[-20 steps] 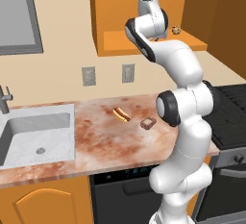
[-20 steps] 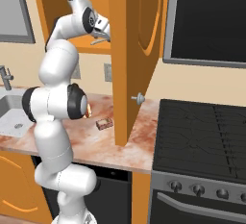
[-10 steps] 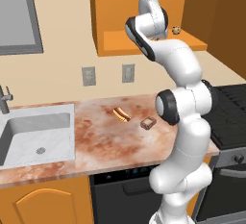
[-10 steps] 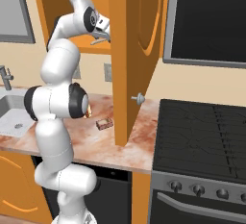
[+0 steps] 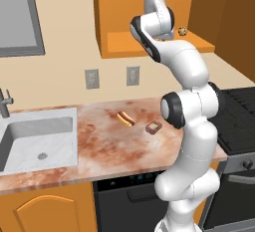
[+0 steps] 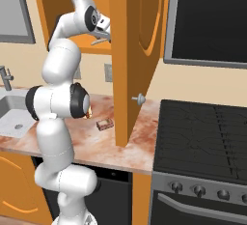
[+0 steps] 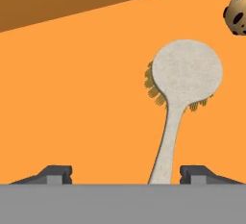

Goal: Pick the bar soap and dish brush from the cabinet and place them on the counter.

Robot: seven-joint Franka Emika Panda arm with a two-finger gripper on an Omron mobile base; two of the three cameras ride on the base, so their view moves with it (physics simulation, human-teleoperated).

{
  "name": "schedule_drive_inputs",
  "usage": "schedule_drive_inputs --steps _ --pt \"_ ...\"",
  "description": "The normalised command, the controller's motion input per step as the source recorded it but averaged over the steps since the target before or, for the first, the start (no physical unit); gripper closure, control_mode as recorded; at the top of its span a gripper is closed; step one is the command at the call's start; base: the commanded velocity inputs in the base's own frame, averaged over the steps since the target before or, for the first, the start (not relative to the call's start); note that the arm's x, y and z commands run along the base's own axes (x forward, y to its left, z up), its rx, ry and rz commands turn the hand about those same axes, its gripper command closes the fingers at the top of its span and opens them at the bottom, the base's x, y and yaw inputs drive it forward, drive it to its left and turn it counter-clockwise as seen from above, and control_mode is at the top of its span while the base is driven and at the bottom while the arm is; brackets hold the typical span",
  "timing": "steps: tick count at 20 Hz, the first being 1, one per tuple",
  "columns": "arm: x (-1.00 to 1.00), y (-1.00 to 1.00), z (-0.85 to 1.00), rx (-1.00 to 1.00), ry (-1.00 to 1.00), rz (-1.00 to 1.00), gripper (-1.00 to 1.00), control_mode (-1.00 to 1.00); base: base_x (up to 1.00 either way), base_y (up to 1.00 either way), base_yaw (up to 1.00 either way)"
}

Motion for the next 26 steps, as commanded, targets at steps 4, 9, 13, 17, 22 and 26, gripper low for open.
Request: schedule_drive_inputs --steps 4,9,13,17,22,26 --pt "0.01 0.01 -0.15 0.01 -0.01 -0.01 1.00 -1.00 0.00 0.00 0.00" --pt "0.00 0.00 -0.10 0.01 -0.02 -0.01 1.00 -1.00 0.00 0.00 0.00" --pt "0.00 0.00 0.00 0.00 0.00 0.00 1.00 -1.00 0.00 0.00 0.00" --pt "-0.03 0.01 0.20 -0.02 -0.01 0.00 1.00 -1.00 0.00 0.00 0.00" --pt "-0.13 0.01 0.32 -0.03 -0.02 0.00 1.00 -1.00 0.00 0.00 0.00" --pt "-0.19 0.00 0.14 -0.01 0.00 0.01 1.00 -1.00 0.00 0.00 0.00"
